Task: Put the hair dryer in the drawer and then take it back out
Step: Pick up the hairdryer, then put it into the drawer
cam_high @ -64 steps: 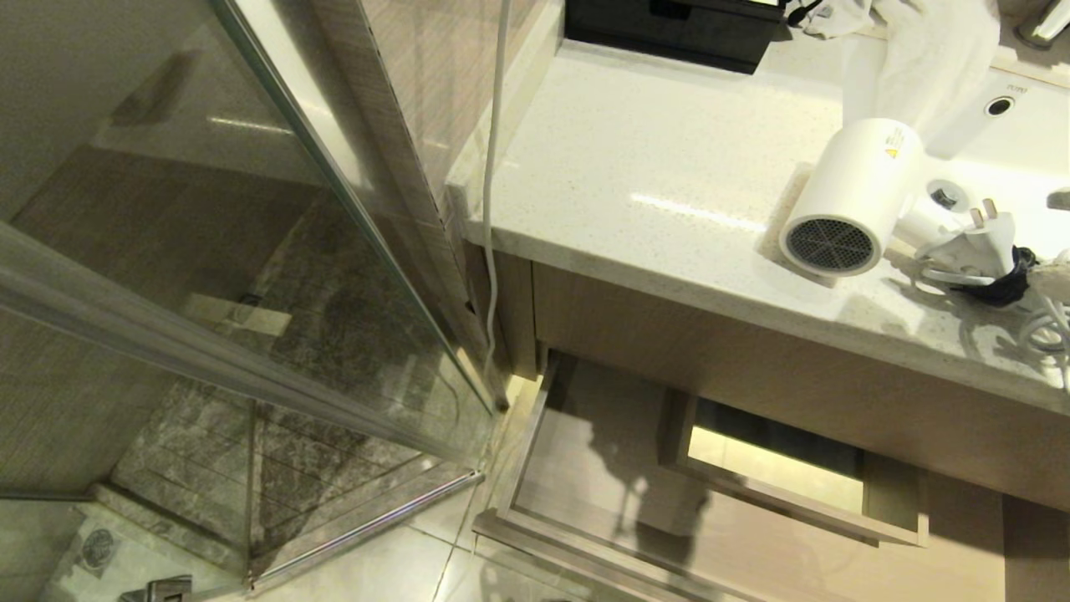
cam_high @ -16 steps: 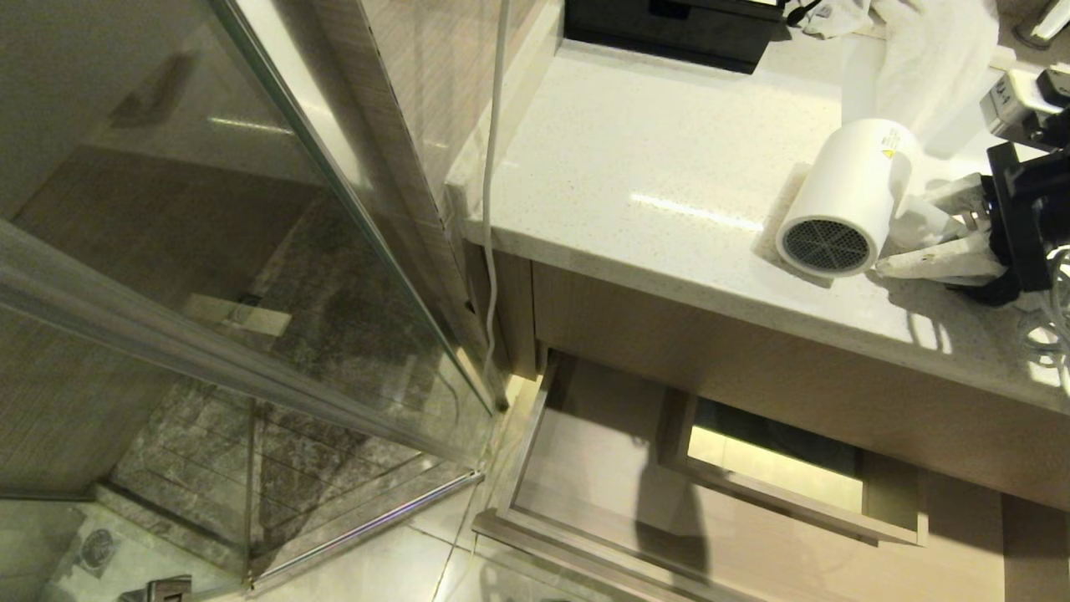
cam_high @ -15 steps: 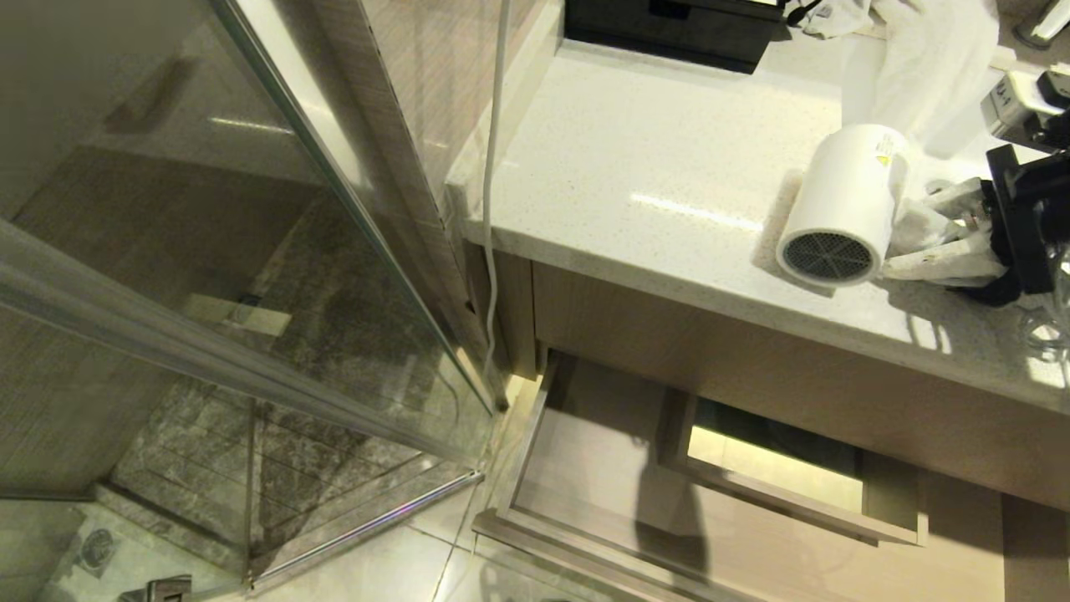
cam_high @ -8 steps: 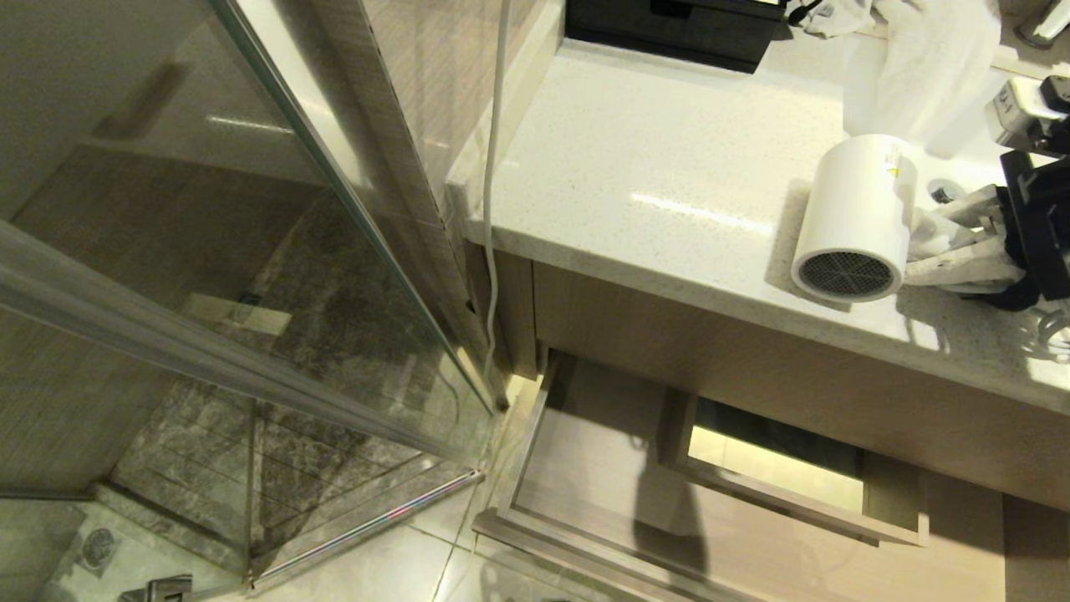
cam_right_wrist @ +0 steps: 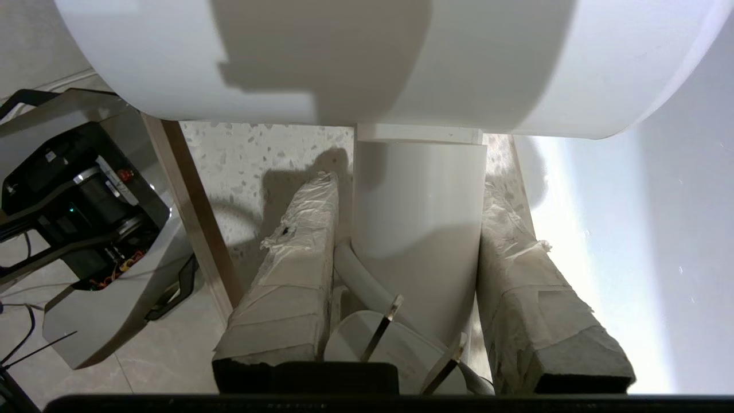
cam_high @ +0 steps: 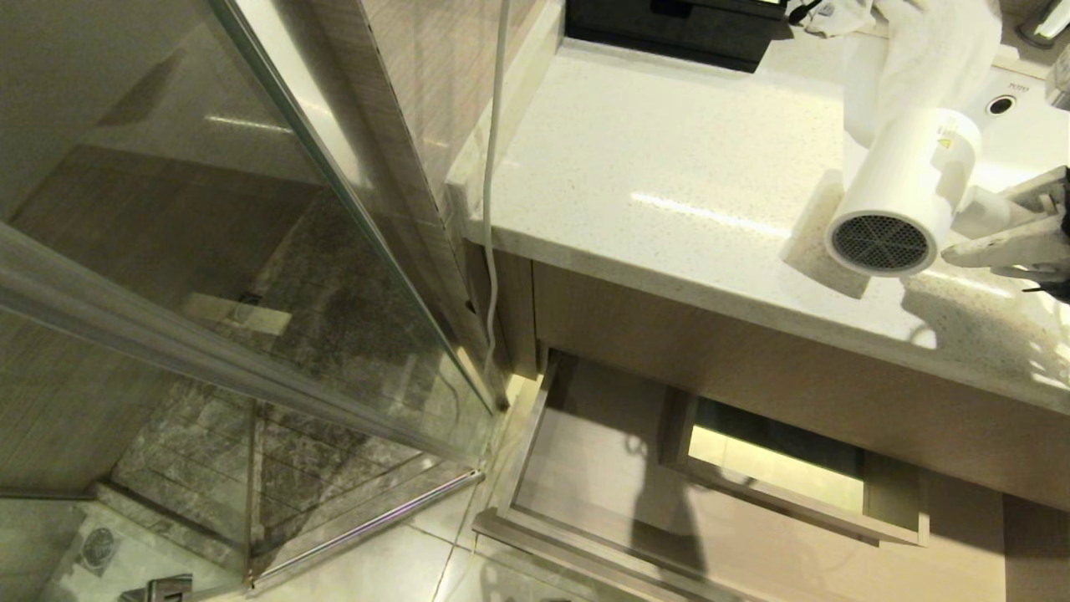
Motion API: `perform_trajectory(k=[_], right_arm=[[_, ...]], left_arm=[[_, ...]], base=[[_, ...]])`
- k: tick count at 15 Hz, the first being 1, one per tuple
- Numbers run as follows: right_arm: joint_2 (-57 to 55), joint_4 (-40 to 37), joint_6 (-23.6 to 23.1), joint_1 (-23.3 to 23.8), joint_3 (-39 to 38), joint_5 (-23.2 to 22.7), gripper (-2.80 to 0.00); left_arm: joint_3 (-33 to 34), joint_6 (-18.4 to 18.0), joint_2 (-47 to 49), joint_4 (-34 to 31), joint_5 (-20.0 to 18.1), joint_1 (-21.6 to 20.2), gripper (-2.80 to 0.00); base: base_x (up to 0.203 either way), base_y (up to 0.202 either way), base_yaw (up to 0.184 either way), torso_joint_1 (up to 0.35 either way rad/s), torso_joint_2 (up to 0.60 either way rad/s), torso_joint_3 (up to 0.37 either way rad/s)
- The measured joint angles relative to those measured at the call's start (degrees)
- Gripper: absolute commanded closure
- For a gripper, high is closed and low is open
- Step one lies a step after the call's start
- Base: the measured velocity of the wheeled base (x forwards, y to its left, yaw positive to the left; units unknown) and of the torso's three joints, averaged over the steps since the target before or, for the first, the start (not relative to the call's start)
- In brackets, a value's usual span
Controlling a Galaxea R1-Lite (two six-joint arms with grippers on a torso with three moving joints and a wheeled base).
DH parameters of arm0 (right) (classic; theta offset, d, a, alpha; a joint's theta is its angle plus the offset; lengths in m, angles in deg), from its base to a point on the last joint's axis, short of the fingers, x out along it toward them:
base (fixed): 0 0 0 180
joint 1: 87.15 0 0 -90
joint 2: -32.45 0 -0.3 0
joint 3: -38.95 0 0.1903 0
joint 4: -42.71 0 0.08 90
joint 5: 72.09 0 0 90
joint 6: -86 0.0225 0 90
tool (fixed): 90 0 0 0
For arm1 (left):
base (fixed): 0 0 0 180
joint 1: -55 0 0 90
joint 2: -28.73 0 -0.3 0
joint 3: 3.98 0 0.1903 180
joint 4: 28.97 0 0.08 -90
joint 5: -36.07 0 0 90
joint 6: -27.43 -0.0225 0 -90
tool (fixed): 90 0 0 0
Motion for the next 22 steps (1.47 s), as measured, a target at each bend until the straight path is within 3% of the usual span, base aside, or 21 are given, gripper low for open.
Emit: perform_trajectory(k=[2,6,12,16,22], right_arm=[[1.7,-0.5,2.4,0.6,-0.3,2.3,0.0],[4.6,-1.8,9.0,1.4,-0.3,2.5,0.0],[7.6,-2.5,10.9,5.5,-0.2,2.5,0.0],[8.7,-2.7,17.5,6.4,-0.4,2.4,0.0],[9.3,-2.5,17.5,6.4,-0.4,2.1,0.0]], left_arm=[[0.0,0.0,0.0,0.0,0.0,0.0,0.0],[0.0,0.0,0.0,0.0,0.0,0.0,0.0],[0.0,0.0,0.0,0.0,0.0,0.0,0.0],[0.0,0.0,0.0,0.0,0.0,0.0,0.0],[0.0,0.0,0.0,0.0,0.0,0.0,0.0]], base=[[0.0,0.0,0.0,0.0,0.0,0.0],[0.0,0.0,0.0,0.0,0.0,0.0],[0.0,0.0,0.0,0.0,0.0,0.0],[0.0,0.0,0.0,0.0,0.0,0.0],[0.0,0.0,0.0,0.0,0.0,0.0]])
